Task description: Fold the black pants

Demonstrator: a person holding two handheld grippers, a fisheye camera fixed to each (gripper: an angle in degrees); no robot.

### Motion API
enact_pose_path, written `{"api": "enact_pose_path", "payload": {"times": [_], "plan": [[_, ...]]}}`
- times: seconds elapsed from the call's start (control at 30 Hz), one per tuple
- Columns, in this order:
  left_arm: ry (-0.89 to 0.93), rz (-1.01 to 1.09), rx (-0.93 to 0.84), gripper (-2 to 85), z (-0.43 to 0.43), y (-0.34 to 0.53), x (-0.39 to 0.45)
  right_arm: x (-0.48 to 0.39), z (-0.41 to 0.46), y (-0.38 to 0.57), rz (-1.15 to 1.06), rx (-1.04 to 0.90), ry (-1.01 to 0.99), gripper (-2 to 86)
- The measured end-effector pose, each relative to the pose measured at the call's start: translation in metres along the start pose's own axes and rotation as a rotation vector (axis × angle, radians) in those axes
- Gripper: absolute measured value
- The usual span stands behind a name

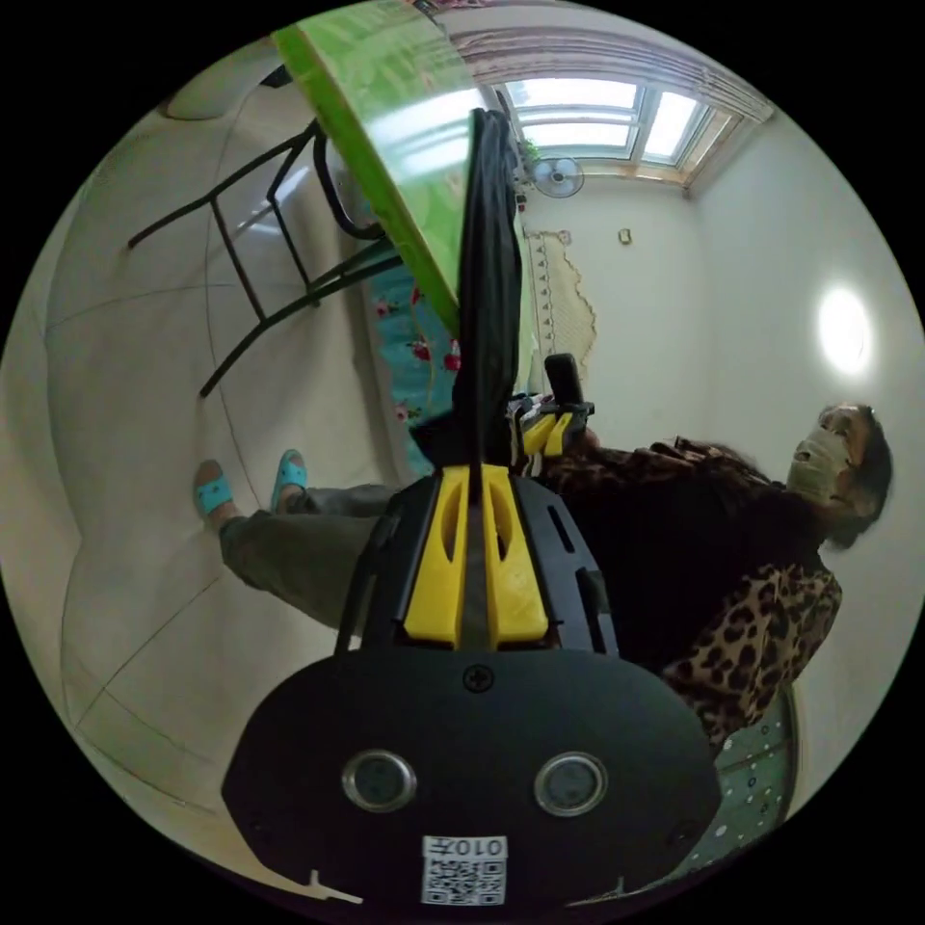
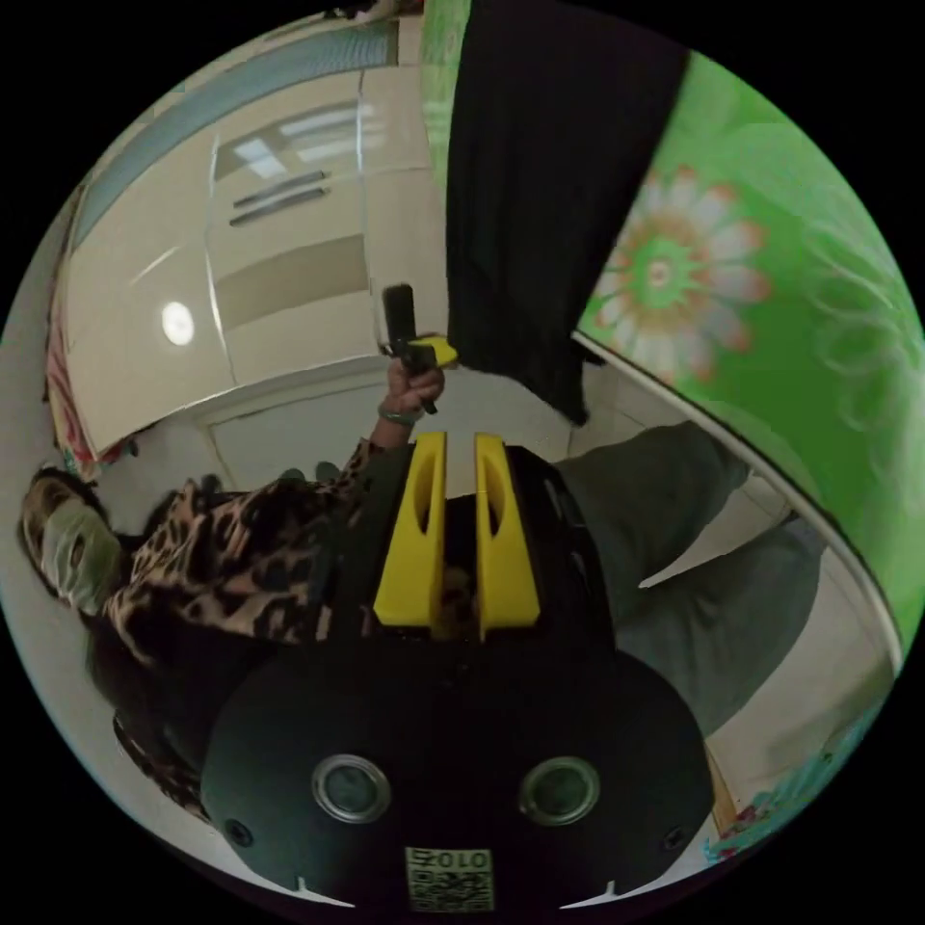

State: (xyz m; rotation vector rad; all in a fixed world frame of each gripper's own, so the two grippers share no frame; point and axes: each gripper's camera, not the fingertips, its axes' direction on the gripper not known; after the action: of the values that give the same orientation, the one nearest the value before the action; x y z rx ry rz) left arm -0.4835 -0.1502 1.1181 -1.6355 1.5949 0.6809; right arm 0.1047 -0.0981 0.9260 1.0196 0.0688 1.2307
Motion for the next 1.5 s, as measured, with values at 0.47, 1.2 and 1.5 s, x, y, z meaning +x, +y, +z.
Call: {"api": "enact_pose_path", "payload": {"times": [0.47, 1.2, 1.5], "plan": [[0.221, 0.356, 0.451, -0.1, 0.052, -0.135, 0.132, -0.132, -0.084, 0.173, -0.334, 0.638, 0.228, 2.6], [0.102, -0.011, 0.476, -0.2, 0.133, -0.245, 0.106, -0.455, -0.008, 0.194, -0.892, 1.000, 1.526, 3.4], [0.140, -0.035, 0.543, -0.1, 0.132, -0.238, 0.115, -0.495, -0.061, 0.050, -0.802, 0.663, 1.154, 1.9]]}}
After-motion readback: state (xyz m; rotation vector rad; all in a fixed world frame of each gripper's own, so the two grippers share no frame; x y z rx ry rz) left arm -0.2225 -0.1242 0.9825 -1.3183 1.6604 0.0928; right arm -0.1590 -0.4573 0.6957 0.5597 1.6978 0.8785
